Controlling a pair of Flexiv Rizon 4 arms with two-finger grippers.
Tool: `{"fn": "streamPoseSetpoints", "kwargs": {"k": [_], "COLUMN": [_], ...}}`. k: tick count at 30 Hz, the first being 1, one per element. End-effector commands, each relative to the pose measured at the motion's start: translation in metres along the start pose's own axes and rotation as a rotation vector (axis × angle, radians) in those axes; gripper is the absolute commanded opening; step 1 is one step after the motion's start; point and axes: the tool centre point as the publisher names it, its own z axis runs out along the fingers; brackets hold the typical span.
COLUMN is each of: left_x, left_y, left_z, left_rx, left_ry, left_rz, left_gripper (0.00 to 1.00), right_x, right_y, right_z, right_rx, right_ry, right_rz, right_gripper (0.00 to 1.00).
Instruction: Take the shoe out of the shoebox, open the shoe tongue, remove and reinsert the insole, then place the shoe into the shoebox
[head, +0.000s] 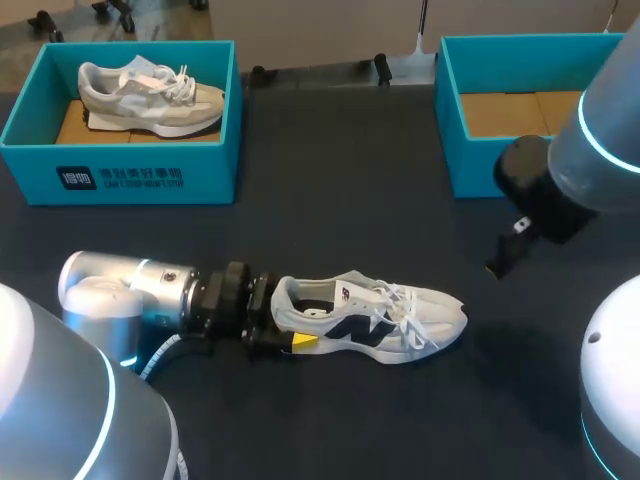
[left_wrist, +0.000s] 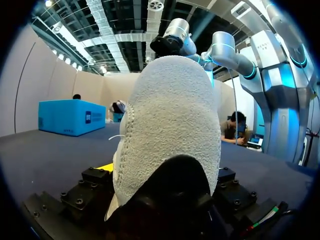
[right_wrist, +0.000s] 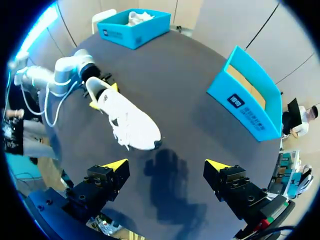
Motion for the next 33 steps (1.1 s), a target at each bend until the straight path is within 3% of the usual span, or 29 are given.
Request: {"fn": "streamPoseSetpoints", "kwargs": {"k": [1,5,8,10,21,24,28,33], "left_x": [-0.002,-0.002,-0.002,-0.002,-0.002,-0.002,-0.002,-0.002], "left_y": [0.009,0.009,0.009,0.009,0.009,0.009,0.009,0.009], "left_z": [-0.002,-0.002,-0.002,-0.002,-0.002,-0.002,-0.002,-0.002], "left_rx": [0.010,0.010,0.010,0.010,0.010,0.010,0.010,0.010], "left_ry": [-0.001,-0.001,-0.001,-0.001,-0.001,-0.001,-0.001,-0.001], "left_rz": [0.001,0.001,0.001,0.001,0.001,0.001,0.001,0.001], "left_gripper": [0.00,0.00,0.00,0.00,0.00,0.00,0.00,0.00], "right_x": [0.011,0.022,0.039,0.053,0.053,0.077,0.101,0.118], "right_y": [0.016,0.031,0.042,0.047,0.047,0.066,0.085,0.096], "right_z": [0.005,0.008,0.011,0.012,0.012,0.031,0.055,0.068], "right_rx": [0.025,0.036,0.115,0.028,0.028,0.133,0.181,0.196], "right_ry": [-0.069,-0.073,-0.130,-0.104,-0.104,-0.182,-0.220,-0.216], "right_rz": [0.034,0.110,0.189,0.193,0.193,0.207,0.210,0.218], "right_gripper": [1.00,1.00,1.00,1.00,1.00,1.00,1.00,1.00]}}
